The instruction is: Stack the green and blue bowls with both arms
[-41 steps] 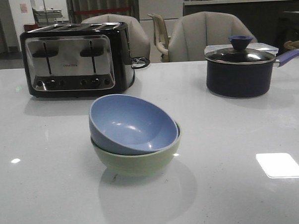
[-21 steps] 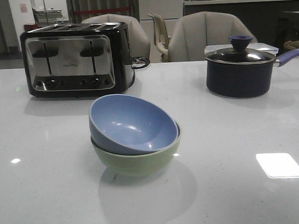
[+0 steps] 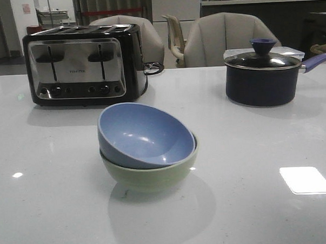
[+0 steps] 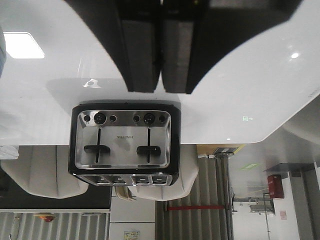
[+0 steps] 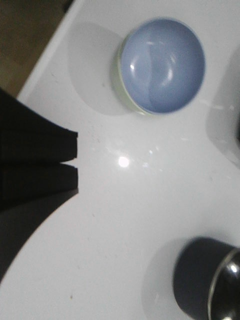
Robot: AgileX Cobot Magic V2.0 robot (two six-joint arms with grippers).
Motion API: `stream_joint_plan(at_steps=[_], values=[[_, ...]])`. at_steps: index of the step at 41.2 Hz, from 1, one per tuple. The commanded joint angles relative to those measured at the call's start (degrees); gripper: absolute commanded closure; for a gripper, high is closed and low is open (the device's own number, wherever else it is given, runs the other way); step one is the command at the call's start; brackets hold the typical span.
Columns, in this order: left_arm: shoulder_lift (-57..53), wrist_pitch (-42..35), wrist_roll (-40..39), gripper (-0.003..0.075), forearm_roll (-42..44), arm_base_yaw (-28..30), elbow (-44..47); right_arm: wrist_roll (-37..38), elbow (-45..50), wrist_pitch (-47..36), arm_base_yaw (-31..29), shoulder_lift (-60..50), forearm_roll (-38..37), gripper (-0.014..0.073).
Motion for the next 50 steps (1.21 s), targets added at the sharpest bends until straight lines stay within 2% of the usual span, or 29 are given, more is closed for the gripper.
stream_joint_plan(at_steps=[1,11,25,50], values=[[-1.2,-5.0,-0.1,0.062,-0.2,-0.2,1.2,-0.4,4.5,-11.8,-4.5,-6.4,-1.3,0.0559],[-1.2,-5.0,-0.1,0.062,-0.2,-0.2,1.2,-0.4,22.2,-28.1,-13.9,-24.1,-1.3,0.0559],[-1.2,-5.0,-0.1,0.062,-0.2,-0.2,1.2,-0.4,36.1,-40.8,-18.2,-32.0,-0.7,0.0559],[-1.2,-5.0,-0.1,0.062,-0.2,-0.2,1.2,-0.4,35.9,-42.3,-18.6,-32.3,-0.5,0.0559]])
